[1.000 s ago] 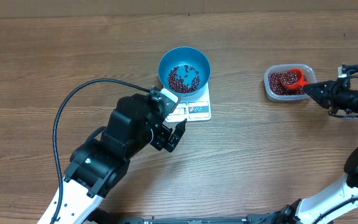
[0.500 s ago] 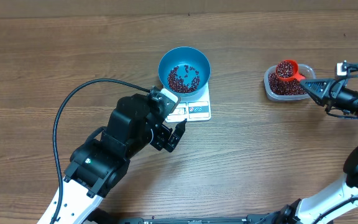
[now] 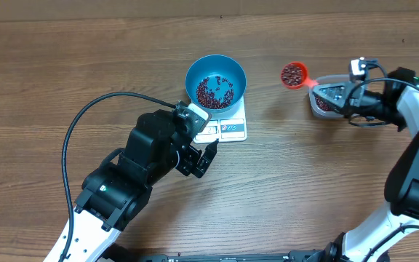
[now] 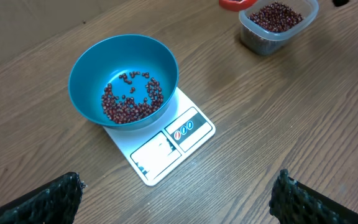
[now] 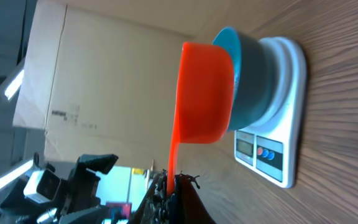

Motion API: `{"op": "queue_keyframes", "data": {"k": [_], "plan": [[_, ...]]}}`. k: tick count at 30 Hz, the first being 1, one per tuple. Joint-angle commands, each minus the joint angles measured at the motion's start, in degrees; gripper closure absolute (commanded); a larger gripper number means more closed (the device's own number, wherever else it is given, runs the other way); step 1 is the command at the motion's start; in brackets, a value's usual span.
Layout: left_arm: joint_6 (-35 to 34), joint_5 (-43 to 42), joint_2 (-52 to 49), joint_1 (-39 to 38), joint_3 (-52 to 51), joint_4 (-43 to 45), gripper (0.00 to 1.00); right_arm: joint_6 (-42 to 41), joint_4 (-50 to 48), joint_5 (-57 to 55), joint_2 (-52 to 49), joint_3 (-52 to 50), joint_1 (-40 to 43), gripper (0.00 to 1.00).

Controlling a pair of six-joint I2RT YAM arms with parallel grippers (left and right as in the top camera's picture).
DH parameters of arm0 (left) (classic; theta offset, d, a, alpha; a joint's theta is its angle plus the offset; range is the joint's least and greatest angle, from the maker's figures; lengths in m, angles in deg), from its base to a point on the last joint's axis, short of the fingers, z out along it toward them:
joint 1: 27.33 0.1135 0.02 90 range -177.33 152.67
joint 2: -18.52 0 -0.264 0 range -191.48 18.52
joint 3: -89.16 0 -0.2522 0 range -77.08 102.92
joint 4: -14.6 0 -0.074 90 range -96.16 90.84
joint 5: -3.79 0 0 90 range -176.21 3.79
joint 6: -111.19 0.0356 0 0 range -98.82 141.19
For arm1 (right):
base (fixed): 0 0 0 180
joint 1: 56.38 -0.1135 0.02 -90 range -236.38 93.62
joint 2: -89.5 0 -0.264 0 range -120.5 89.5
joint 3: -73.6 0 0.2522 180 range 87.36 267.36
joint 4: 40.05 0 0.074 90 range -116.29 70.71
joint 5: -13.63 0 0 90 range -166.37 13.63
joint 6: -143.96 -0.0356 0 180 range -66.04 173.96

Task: Scoop item into bowl and weigh 150g on scale
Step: 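Lift the filled scoop and carry it left over the teal bowl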

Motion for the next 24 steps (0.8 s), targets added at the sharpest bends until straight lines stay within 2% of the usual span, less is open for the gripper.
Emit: {"op": "queue_keyframes", "data": {"k": [1, 9, 16, 21, 24], "plan": [[1.3, -0.6, 0.3, 0.3, -0.5, 0.0, 0.01, 1.1, -0.3, 3.4, 0.2, -0.2, -2.7, 0.96], [1.3, -0.6, 0.3, 0.3, -0.5, 0.0, 0.00, -1.9, -4.2, 4.7, 0.2, -0.1, -8.2, 0.96], [1.3, -0.6, 0.3, 0.3, -0.5, 0.0, 0.01, -11.8, -14.1, 4.4, 0.2, 0.6, -12.5, 0.96], [1.3, -0.6, 0.3, 0.3, -0.5, 0.0, 0.01, -22.8, -23.7, -0.3, 0.2, 1.0, -15.8, 0.96], [1.3, -0.6, 0.3, 0.2, -0.5, 0.0, 0.01, -26.6, -29.1, -3.0, 0.2, 1.0, -17.5, 0.96]]}}
